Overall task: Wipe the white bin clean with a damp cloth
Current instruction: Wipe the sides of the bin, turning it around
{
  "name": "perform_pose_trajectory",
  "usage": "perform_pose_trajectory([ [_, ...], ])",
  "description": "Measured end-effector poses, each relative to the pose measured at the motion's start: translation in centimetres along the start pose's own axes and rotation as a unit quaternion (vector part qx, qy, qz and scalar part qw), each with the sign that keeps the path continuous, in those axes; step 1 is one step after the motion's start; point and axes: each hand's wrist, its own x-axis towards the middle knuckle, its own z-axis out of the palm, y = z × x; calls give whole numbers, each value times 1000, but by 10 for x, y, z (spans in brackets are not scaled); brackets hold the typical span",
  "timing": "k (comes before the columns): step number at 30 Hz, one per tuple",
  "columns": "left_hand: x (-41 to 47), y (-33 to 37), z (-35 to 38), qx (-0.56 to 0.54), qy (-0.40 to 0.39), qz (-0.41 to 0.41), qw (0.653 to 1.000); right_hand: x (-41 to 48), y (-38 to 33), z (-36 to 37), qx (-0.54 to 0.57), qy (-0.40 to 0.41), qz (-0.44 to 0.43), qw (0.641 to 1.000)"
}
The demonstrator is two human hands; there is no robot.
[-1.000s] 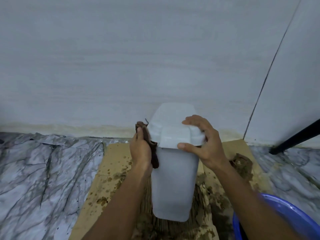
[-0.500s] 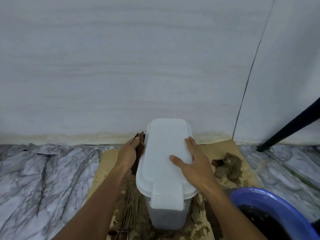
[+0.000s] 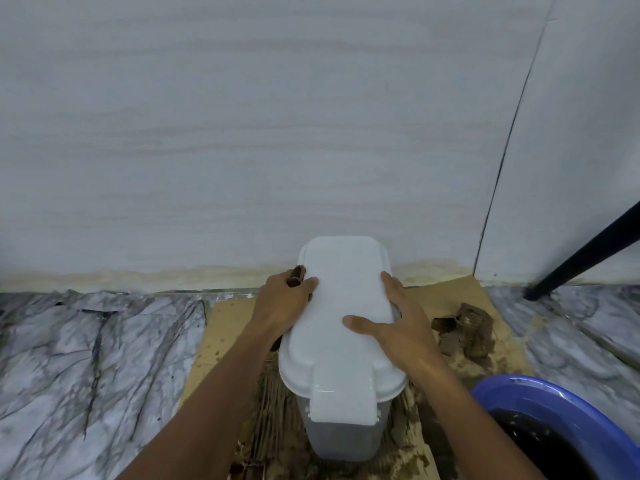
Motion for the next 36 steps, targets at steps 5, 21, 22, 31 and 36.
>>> perform_pose_trajectory([
  [5,-3,2,-3,-55,38,-40,997,-2,-3,-1,52,-17,-10,998],
  [21,-35,-2,30,159,109,63,979,19,-23,-22,-285,-165,-33,944],
  [22,-28,-2,26,176,93,73,977,4,-25,-17,-322,-141,-49,935],
  [31,25,-6,-11,161,57,81,982,-87,23,30,-366,87,-85,922],
  [36,52,-5,-29,105,4,57,993,-71,32,31,-333,116,-150,924],
])
